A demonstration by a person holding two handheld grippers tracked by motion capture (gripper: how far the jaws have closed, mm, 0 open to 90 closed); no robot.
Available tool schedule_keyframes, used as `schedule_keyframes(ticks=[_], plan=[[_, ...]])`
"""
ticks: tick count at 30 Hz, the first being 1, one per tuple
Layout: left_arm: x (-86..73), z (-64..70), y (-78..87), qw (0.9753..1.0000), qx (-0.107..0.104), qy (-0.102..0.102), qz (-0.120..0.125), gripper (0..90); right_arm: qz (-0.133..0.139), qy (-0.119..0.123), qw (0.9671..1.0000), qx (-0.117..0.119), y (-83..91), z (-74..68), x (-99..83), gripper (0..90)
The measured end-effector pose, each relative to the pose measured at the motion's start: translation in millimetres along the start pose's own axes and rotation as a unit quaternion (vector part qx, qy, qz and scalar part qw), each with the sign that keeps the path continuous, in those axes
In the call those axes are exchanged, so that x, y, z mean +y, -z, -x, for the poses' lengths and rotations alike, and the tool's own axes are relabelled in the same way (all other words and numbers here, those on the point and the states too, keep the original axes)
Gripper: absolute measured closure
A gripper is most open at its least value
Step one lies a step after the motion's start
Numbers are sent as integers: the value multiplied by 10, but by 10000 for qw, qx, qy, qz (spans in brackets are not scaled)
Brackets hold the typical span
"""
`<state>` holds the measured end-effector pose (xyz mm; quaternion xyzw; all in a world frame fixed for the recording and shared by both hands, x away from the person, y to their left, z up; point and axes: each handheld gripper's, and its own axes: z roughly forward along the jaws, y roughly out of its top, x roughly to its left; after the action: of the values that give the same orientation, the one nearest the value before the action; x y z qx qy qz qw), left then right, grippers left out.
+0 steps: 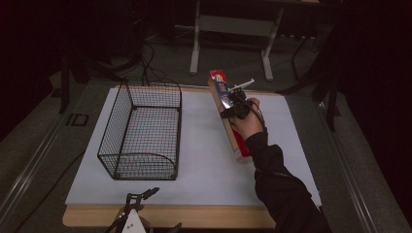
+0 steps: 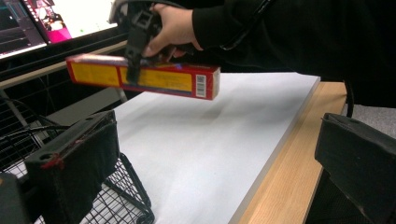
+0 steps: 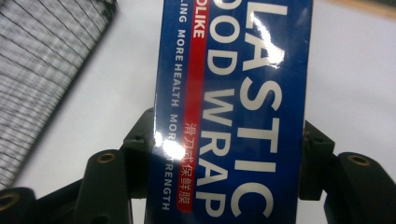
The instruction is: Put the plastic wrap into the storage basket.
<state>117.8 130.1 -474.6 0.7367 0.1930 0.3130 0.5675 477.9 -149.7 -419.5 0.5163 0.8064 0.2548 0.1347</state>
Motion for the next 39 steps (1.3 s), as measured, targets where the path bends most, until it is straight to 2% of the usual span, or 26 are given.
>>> schedule_keyframes(ticks=[2, 7, 12, 18, 24, 36, 39], plan=[[0, 1, -2, 10000, 1, -10, -14, 4, 217, 1, 9997, 58, 91, -24, 20, 395], [1, 7, -2, 10000, 4, -27, -25, 4, 539, 72, 9983, 198, 257, -111, 56, 395], [-1, 4, -1, 10000, 9, -23, -20, 4, 910, 138, 9951, 360, 401, -224, 78, 395], [0, 7, 0, 10000, 13, -43, -29, 4, 1096, 299, 9923, 497, 514, -427, 134, 395], [0, 6, 1, 10000, 18, -44, -32, 4, 1364, 435, 9880, 588, 600, -633, 181, 395], [6, 9, 12, 10000, 38, -54, -20, 4, 1624, 650, 9813, 809, 677, -1093, 314, 395], [9, 15, 16, 10000, 30, -51, -8, 4, 1649, 632, 9803, 890, 681, -1188, 352, 394]])
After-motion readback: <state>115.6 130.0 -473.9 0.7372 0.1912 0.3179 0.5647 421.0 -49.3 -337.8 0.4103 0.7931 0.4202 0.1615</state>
